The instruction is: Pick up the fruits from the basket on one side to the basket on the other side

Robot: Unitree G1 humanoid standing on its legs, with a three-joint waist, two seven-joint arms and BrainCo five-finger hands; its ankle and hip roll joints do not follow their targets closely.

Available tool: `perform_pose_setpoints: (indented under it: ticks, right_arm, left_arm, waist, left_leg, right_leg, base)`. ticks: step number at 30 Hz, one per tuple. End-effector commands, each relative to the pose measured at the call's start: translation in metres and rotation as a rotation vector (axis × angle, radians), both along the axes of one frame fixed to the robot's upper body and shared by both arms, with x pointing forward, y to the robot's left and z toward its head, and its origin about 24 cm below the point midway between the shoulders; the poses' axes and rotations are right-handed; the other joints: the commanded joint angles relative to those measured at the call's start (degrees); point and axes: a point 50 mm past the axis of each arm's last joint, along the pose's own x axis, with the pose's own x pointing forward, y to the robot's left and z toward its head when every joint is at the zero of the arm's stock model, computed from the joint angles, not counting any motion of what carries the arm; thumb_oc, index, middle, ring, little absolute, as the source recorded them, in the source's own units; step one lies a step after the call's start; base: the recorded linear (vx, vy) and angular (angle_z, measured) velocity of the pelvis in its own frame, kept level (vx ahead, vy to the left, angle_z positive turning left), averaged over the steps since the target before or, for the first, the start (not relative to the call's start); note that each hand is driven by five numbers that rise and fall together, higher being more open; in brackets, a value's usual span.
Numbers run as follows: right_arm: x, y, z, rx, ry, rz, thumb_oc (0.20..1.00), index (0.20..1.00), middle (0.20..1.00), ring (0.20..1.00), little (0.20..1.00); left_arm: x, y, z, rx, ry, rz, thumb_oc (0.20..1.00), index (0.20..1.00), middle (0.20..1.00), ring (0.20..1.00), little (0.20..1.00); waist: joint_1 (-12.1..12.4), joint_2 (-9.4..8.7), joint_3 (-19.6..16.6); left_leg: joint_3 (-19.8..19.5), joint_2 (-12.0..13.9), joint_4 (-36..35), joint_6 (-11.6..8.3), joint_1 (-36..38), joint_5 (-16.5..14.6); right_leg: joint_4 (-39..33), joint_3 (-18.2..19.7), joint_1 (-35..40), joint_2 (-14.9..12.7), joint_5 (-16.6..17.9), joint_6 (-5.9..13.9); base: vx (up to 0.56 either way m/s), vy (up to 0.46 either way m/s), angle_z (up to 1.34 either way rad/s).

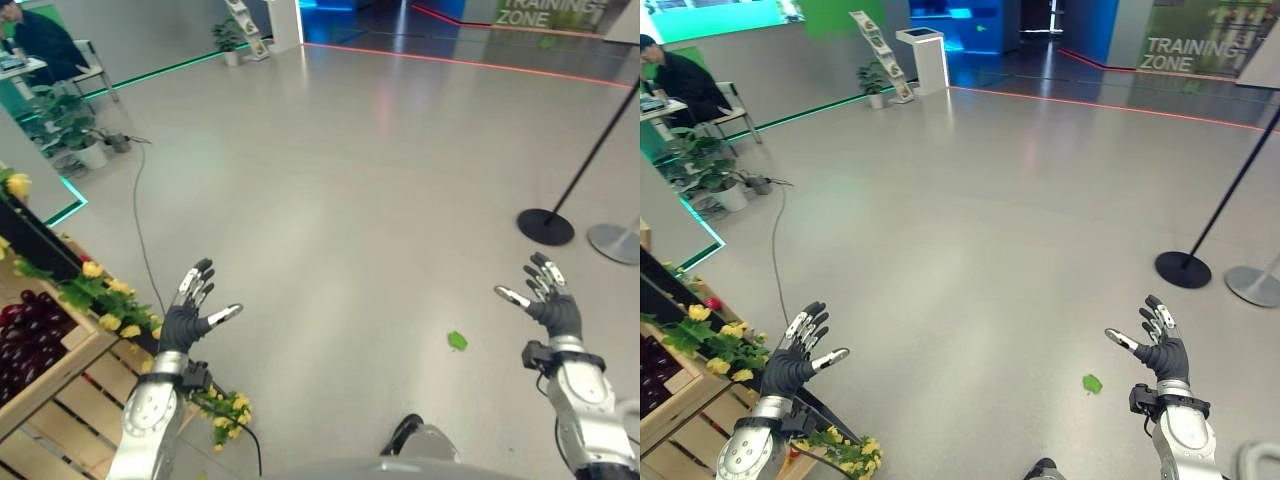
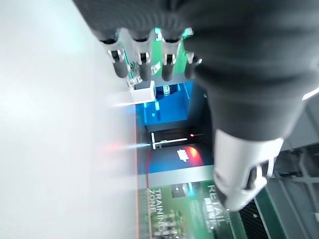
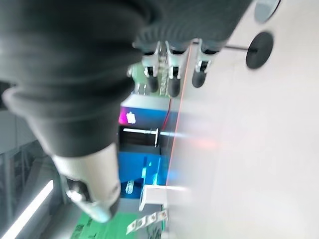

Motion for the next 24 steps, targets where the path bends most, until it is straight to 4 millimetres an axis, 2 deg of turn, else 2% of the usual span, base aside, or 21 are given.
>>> perform_pose_setpoints:
  ticks: [1,4,5,6,7,10,12,13,14,15,16,18,19,21,22,23,24]
  right_arm:
    - [0.009,-0.009,0.031,-0.090,-0.127,-0.012,1.000,1.000,1.000,1.000,1.000]
    - [0.010,-0.015,0.043,-0.126,-0.165,-0.037,1.000,1.000,1.000,1.000,1.000]
    - [0.015,-0.016,0.049,-0.148,-0.183,-0.042,1.000,1.000,1.000,1.000,1.000]
    - [0.015,-0.016,0.049,-0.149,-0.184,-0.042,1.000,1.000,1.000,1.000,1.000]
    - [0.016,-0.017,0.052,-0.165,-0.186,-0.044,1.000,1.000,1.000,1.000,1.000]
    - [0.023,-0.015,0.063,-0.185,-0.234,-0.044,1.000,1.000,1.000,1.000,1.000]
    - [0.026,-0.012,0.067,-0.174,-0.263,-0.036,1.000,1.000,1.000,1.000,1.000]
    - [0.030,-0.007,0.070,-0.173,-0.283,-0.020,1.000,1.000,1.000,1.000,1.000]
    - [0.032,-0.004,0.075,-0.195,-0.302,-0.005,1.000,1.000,1.000,1.000,1.000]
    - [0.032,-0.004,0.076,-0.195,-0.304,-0.006,1.000,1.000,1.000,1.000,1.000]
    - [0.036,0.003,0.078,-0.177,-0.322,0.035,1.000,1.000,1.000,1.000,1.000]
    - [0.037,0.003,0.078,-0.176,-0.324,0.035,1.000,1.000,1.000,1.000,1.000]
    - [0.035,0.004,0.078,-0.189,-0.315,0.048,1.000,1.000,1.000,1.000,1.000]
    - [0.031,-0.001,0.075,-0.188,-0.301,0.033,1.000,1.000,1.000,1.000,1.000]
    - [0.030,-0.001,0.075,-0.189,-0.300,0.032,1.000,1.000,1.000,1.000,1.000]
    - [0.030,-0.001,0.074,-0.188,-0.297,0.030,1.000,1.000,1.000,1.000,1.000]
    - [0.032,0.000,0.068,-0.204,-0.266,0.046,1.000,1.000,1.000,1.000,1.000]
  left_arm:
    - [0.008,-0.004,0.035,-0.023,-0.191,-0.014,1.000,1.000,1.000,1.000,1.000]
    - [0.010,-0.008,0.041,-0.039,-0.226,-0.020,1.000,1.000,1.000,1.000,1.000]
    - [0.014,-0.010,0.047,-0.053,-0.250,-0.025,1.000,1.000,1.000,1.000,1.000]
    - [0.014,-0.010,0.047,-0.053,-0.251,-0.025,1.000,1.000,1.000,1.000,1.000]
    - [0.018,-0.012,0.053,-0.060,-0.282,-0.034,1.000,1.000,1.000,1.000,1.000]
    - [0.026,-0.018,0.057,-0.086,-0.310,-0.035,1.000,1.000,1.000,1.000,1.000]
    - [0.030,-0.020,0.060,-0.093,-0.328,-0.033,1.000,1.000,1.000,1.000,1.000]
    - [0.034,-0.021,0.064,-0.088,-0.346,-0.035,1.000,1.000,1.000,1.000,1.000]
    - [0.037,-0.021,0.069,-0.077,-0.367,-0.037,1.000,1.000,1.000,1.000,1.000]
    - [0.038,-0.021,0.069,-0.077,-0.369,-0.037,1.000,1.000,1.000,1.000,1.000]
    - [0.042,-0.023,0.075,-0.082,-0.395,-0.040,1.000,1.000,1.000,1.000,1.000]
    - [0.042,-0.023,0.075,-0.081,-0.397,-0.039,1.000,1.000,1.000,1.000,1.000]
    - [0.044,-0.027,0.077,-0.091,-0.411,-0.031,1.000,1.000,1.000,1.000,1.000]
    - [0.046,-0.031,0.078,-0.109,-0.421,-0.036,1.000,1.000,1.000,1.000,1.000]
    - [0.046,-0.031,0.078,-0.110,-0.421,-0.037,1.000,1.000,1.000,1.000,1.000]
    - [0.047,-0.031,0.079,-0.103,-0.422,-0.033,1.000,1.000,1.000,1.000,1.000]
    - [0.047,-0.029,0.080,-0.087,-0.433,-0.007,1.000,1.000,1.000,1.000,1.000]
  waist:
    - [-1.5,0.84,-0.4]
    - [-2.3,2.08,0.0]
    - [-2.1,2.75,0.8]
    - [-2.1,2.76,0.8]
    - [-2.8,2.88,0.7]
    - [-3.8,3.52,0.9]
    - [-4.9,3.62,1.1]
    - [-4.7,3.92,1.5]
    - [-4.4,4.13,1.9]
    - [-4.3,4.37,1.9]
    - [-3.3,4.16,3.0]
    - [-3.2,4.09,3.1]
    - [-1.0,2.27,4.0]
    - [-0.6,2.23,4.5]
    - [-0.3,2.23,4.5]
    - [0.4,2.73,4.5]
    - [3.1,4.43,3.7]
  left_leg:
    - [-1.1,-2.4,6.0,3.53,-2.3,-3.8]
    - [0.4,-2.0,5.2,2.97,-2.2,-3.3]
    - [2.4,-1.2,5.2,2.41,-2.4,-2.7]
    - [2.4,-1.2,5.2,2.40,-2.4,-2.7]
    - [3.7,0.3,5.6,1.21,-2.8,-2.3]
    - [5.1,2.5,7.0,-0.44,-2.9,-1.7]
    - [6.1,5.4,10.2,-2.19,-3.3,-0.1]
    - [6.1,8.2,15.8,-4.38,-4.7,4.4]
    - [4.3,10.1,20.9,-5.90,-6.7,8.8]
    - [4.1,10.8,21.4,-6.26,-7.1,9.0]
    - [-1.5,9.2,26.4,-7.54,-10.4,13.5]
    - [-1.7,9.3,26.6,-7.77,-10.5,13.6]
    - [-10.3,2.0,25.1,-5.86,-17.0,9.6]
    - [-10.9,4.7,21.2,-5.10,-19.3,10.7]
    - [-10.6,4.7,21.0,-5.13,-19.1,10.7]
    - [-13.3,3.2,17.7,-4.78,-20.1,10.8]
    - [-22.9,-1.2,7.0,-4.99,-19.6,11.8]
  right_leg:
    - [-11.3,1.4,6.5,-2.2,18.2,9.50]
    - [-11.2,1.4,5.9,-2.6,17.6,9.47]
    - [-10.5,-0.6,6.3,-4.7,18.2,9.70]
    - [-10.5,-0.5,6.2,-4.7,18.2,9.70]
    - [-11.3,1.0,6.5,-5.1,16.9,9.38]
    - [-11.8,4.6,5.8,-4.3,14.7,8.66]
    - [-12.1,8.1,5.0,-2.4,12.0,7.27]
    - [-13.0,10.4,5.6,0.5,9.0,5.47]
    - [-13.7,11.8,6.4,3.1,6.3,3.57]
    - [-14.0,11.6,6.4,3.7,6.1,3.08]
    - [-14.8,14.3,7.5,5.9,3.2,0.92]
    - [-14.7,14.3,7.4,6.0,3.0,0.70]
    - [-16.5,18.5,8.6,7.2,3.2,0.01]
    - [-16.1,20.8,9.4,7.9,2.2,0.87]
    - [-16.0,21.1,9.3,8.0,2.2,0.85]
    - [-16.2,22.4,9.5,8.6,1.9,1.26]
    - [-16.8,27.5,9.4,11.3,1.4,1.99]
  base:
    - [0.03,-0.119,-0.38]
    - [0.00,-0.097,-0.27]
    - [-0.02,-0.130,-0.45]
    - [-0.01,-0.286,-0.58]
    - [0.04,-0.266,-0.34]
    - [0.08,-0.307,-0.44]
    - [0.08,-0.356,-1.21]
    - [0.11,-0.394,-1.10]
    - [0.08,-0.323,-1.05]
    - [0.14,-0.277,-1.15]
    - [0.09,-0.137,-1.17]
    - [0.15,-0.140,-1.52]
    - [0.26,-0.176,-1.50]
    - [0.22,-0.089,-1.13]
    - [0.15,0.042,-0.83]
    - [0.31,0.105,-1.19]
    - [0.30,0.108,-1.05]
